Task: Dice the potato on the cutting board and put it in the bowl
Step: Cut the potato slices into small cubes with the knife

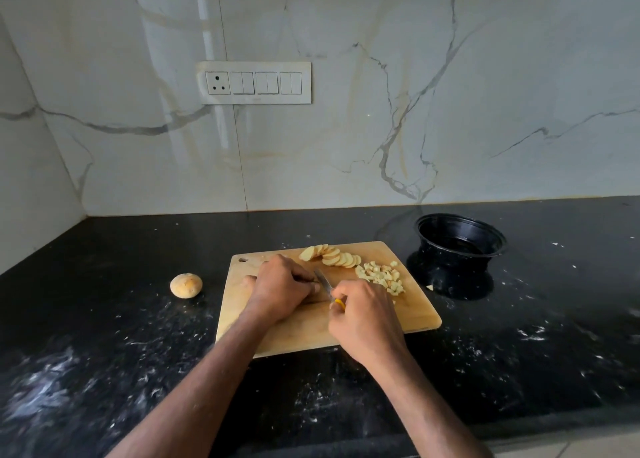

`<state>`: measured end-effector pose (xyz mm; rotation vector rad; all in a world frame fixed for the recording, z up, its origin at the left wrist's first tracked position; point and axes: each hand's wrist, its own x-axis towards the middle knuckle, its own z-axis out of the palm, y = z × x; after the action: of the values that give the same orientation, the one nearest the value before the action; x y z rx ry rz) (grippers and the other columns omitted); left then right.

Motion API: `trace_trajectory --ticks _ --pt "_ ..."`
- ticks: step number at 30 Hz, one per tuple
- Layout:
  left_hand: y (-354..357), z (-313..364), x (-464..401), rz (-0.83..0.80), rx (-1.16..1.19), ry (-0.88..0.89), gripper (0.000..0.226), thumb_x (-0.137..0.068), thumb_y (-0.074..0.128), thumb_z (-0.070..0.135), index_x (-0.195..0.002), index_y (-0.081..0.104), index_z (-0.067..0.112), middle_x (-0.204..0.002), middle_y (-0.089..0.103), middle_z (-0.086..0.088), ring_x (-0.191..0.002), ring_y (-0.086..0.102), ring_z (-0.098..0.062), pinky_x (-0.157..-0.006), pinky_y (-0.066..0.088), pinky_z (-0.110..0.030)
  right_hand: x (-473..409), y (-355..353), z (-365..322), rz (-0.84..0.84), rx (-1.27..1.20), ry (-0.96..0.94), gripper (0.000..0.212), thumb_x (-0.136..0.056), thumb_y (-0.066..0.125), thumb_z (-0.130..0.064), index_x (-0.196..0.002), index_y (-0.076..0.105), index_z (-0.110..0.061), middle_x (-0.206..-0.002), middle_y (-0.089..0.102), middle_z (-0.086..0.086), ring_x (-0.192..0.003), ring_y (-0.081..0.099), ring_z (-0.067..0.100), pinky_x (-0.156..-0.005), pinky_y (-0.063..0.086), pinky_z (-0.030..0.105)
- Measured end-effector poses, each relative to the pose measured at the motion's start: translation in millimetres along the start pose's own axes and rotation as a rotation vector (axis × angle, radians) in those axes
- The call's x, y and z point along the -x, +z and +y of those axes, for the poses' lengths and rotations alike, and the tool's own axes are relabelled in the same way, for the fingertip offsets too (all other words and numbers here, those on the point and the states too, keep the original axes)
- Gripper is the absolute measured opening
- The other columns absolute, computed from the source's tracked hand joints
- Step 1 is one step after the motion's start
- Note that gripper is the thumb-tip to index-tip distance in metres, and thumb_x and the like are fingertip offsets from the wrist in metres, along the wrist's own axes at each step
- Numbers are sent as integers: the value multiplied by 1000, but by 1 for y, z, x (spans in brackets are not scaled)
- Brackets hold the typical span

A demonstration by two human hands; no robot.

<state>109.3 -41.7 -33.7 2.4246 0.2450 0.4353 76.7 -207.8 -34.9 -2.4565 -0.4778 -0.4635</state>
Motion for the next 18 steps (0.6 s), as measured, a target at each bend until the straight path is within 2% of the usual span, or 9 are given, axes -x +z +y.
trace_trajectory --ticks 1,4,5,7,9,13,18 --pt "0 0 0 -10 -2 -1 9 -78 85 31 -82 80 37 -67 56 34 -88 54 -2 -93 39 -43 0 1 -1 1 15 3 8 -84 66 -13 -78 69 -16 -71 65 -8 -60 56 6 -49 45 22" --pt "-2 1 0 -34 3 11 7 -79 85 30 -84 81 35 -74 60 30 -91 55 -5 -99 42 -51 -2 7 -6 16 62 -35 22 -84 66 -11 -69 56 -23 -70 58 -10 -60 51 6 -47 30 13" --pt "-2 1 0 -34 2 12 7 -80 85 30 -84 81 35 -74 60 30 -90 54 -5 -99 41 -51 -3 8 -8 9 74 -49 20 -84 66 -10 -72 59 -24 -72 61 -9 -61 52 6 -48 32 14" --pt "-1 1 2 -10 3 10 7 -81 84 30 -85 81 34 -73 58 31 -91 53 -6 -97 37 -48 -4 7 -11 0 92 -71 12 -86 67 -9 -91 72 -19 -85 69 -4 -68 58 9 -55 47 19" --pt "0 2 5 24 6 -2 8 -80 84 29 -85 81 33 -73 57 30 -92 52 -7 -92 32 -43 -2 5 -11 -11 109 -86 17 -87 66 -8 -100 73 -16 -93 71 -3 -76 62 11 -63 53 22" --pt "1 2 5 26 5 -27 11 -79 84 31 -90 81 32 -79 60 27 -98 55 -8 -97 32 -44 14 -1 -5 -21 106 -103 22 -87 67 -8 -107 74 -16 -101 70 -4 -85 65 10 -69 54 17" --pt "3 -2 3 0 25 -16 14 -79 85 33 -92 81 31 -79 62 27 -98 59 -8 -102 40 -50 34 -13 5 -16 98 -109 21 -90 66 -14 -108 75 -19 -102 70 -8 -84 65 7 -70 47 10"
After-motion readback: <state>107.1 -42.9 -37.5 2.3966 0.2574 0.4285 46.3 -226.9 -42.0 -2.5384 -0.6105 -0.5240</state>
